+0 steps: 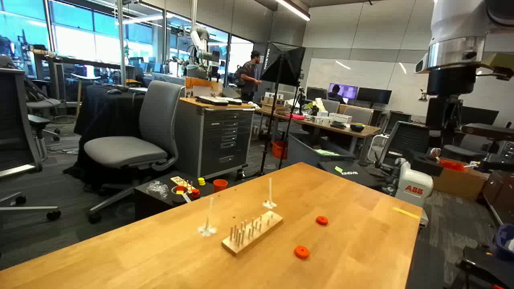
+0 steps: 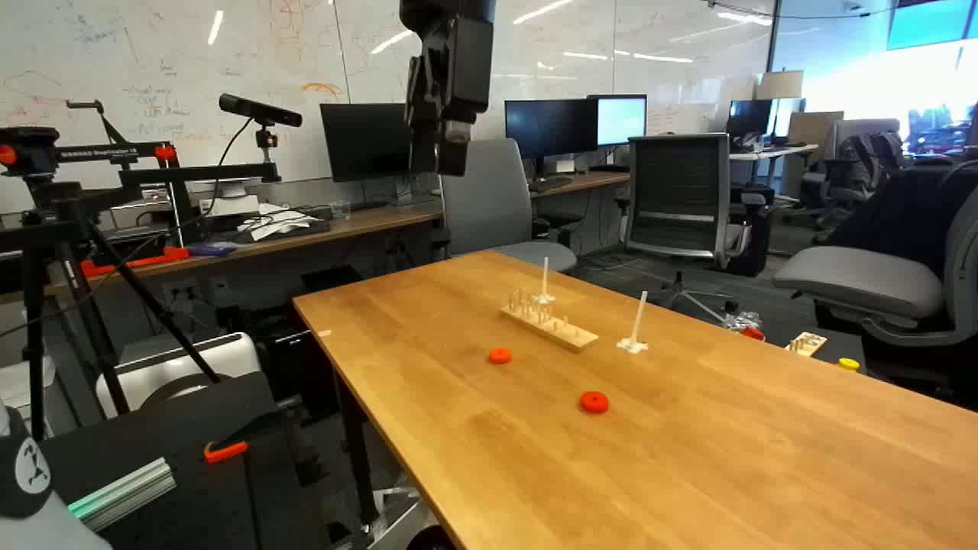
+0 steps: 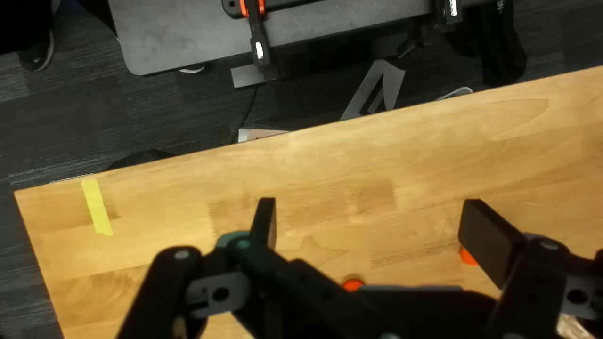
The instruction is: Place an orange disk on the wooden base
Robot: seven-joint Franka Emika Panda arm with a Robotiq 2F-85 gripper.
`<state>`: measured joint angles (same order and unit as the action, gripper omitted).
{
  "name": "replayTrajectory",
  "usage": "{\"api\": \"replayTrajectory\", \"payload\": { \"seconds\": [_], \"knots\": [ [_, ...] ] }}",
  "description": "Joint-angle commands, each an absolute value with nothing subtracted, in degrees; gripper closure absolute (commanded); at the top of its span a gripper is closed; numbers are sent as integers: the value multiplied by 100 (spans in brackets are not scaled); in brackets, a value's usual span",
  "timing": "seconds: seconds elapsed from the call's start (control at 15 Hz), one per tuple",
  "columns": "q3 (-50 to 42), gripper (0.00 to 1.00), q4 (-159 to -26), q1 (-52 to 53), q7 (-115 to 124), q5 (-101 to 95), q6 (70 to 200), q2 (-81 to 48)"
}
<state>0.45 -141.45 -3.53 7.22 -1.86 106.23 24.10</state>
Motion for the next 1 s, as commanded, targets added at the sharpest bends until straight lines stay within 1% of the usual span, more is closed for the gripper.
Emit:
{"api": "replayTrajectory", "payload": {
  "seconds": [0.0,0.53,0.93],
  "knots": [
    [20,0,-14127,-327,729,-195,10618,2409],
    [20,0,-14095,-327,728,-195,10618,2417],
    [524,0,-13865,42,1315,61,10921,2277]
  ]
}}
